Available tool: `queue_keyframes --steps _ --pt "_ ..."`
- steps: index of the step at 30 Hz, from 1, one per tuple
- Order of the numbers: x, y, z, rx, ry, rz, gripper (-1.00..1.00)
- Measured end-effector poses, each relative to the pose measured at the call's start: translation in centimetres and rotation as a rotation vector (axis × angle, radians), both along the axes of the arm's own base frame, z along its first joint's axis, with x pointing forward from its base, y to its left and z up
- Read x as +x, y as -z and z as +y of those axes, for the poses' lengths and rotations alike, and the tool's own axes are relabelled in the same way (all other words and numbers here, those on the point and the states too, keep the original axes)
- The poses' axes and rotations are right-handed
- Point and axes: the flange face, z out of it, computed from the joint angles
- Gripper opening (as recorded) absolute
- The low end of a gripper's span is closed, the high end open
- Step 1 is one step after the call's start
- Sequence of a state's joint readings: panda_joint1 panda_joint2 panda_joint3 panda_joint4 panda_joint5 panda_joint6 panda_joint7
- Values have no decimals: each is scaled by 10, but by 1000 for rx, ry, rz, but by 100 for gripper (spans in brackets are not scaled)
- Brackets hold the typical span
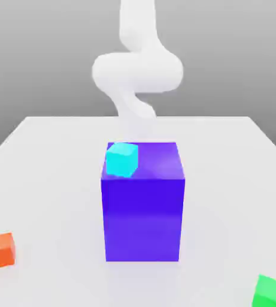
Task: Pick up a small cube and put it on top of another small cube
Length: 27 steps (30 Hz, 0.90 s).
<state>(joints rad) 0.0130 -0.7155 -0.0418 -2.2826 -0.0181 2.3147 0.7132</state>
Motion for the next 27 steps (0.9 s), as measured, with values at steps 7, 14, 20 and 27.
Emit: queue_keyframes --steps 7,14,20,27 --pt "74 70 -56 -125 -133 151 0" --pt "126 156 -120 -218 -277 295 0" --pt "149 240 -182 -274 -403 416 0" --pt "154 348 -246 -316 -581 546 0"
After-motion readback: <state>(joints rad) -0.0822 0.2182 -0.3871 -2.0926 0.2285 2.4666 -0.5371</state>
